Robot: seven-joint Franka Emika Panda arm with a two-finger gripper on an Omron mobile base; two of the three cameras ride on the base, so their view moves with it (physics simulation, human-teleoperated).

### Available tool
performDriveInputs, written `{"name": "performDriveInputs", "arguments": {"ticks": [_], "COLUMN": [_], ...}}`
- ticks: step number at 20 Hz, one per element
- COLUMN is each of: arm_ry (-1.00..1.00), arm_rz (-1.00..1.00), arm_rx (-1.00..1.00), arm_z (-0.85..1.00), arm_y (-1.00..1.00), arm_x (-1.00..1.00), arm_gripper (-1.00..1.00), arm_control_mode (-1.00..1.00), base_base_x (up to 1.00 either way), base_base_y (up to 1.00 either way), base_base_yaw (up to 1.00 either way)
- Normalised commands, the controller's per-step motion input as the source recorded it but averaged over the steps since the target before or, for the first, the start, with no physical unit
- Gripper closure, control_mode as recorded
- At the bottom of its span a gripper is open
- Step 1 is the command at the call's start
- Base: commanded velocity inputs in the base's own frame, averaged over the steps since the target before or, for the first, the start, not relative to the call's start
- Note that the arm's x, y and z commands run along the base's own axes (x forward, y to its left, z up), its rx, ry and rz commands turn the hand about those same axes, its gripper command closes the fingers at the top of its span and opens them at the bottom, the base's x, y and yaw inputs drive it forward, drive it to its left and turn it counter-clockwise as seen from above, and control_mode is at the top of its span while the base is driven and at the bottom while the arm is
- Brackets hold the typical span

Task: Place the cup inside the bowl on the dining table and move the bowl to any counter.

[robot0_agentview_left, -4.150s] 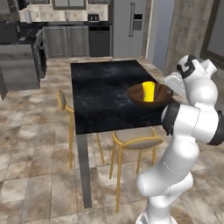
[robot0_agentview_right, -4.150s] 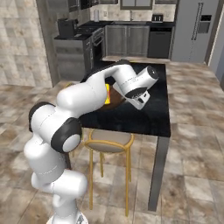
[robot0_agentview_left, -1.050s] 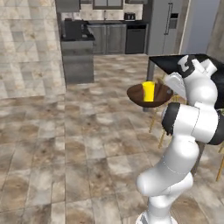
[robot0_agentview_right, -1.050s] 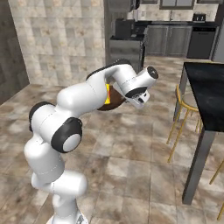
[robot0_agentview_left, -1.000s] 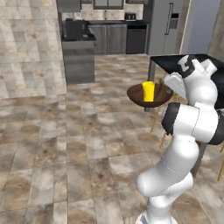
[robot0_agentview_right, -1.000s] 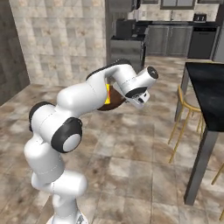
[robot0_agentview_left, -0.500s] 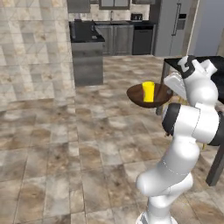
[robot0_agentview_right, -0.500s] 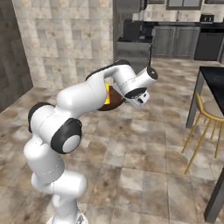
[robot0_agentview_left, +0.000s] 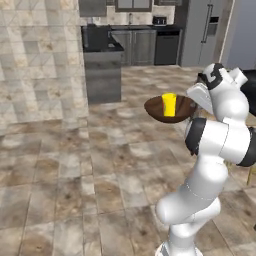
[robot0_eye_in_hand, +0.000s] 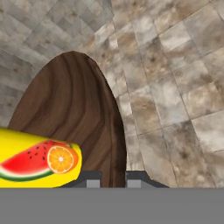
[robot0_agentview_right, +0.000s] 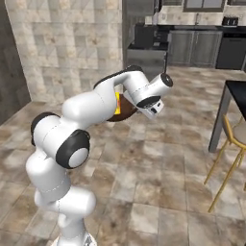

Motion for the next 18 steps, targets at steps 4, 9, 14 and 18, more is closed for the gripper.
{"name": "performDriveInputs", "arguments": {"ticks": [4, 9, 14, 18], "arm_ry": [0.00, 0.00, 0.00, 0.00], "arm_rz": [0.00, 0.00, 0.00, 0.00], "arm_rx": [0.00, 0.00, 0.00, 0.00], "arm_z": [0.00, 0.00, 0.00, 0.00], "arm_y": [0.00, 0.00, 0.00, 0.00], "arm_x": [0.00, 0.00, 0.00, 0.00], "arm_gripper": [1.00, 1.00, 1.00, 1.00], "arm_control_mode": [1.00, 1.00, 1.00, 1.00], "base_base_x": [0.77, 0.72, 0.72, 0.74], "base_base_y": [0.00, 0.00, 0.00, 0.00], "base_base_yaw": [-0.02, -0.03, -0.06, -0.06]}}
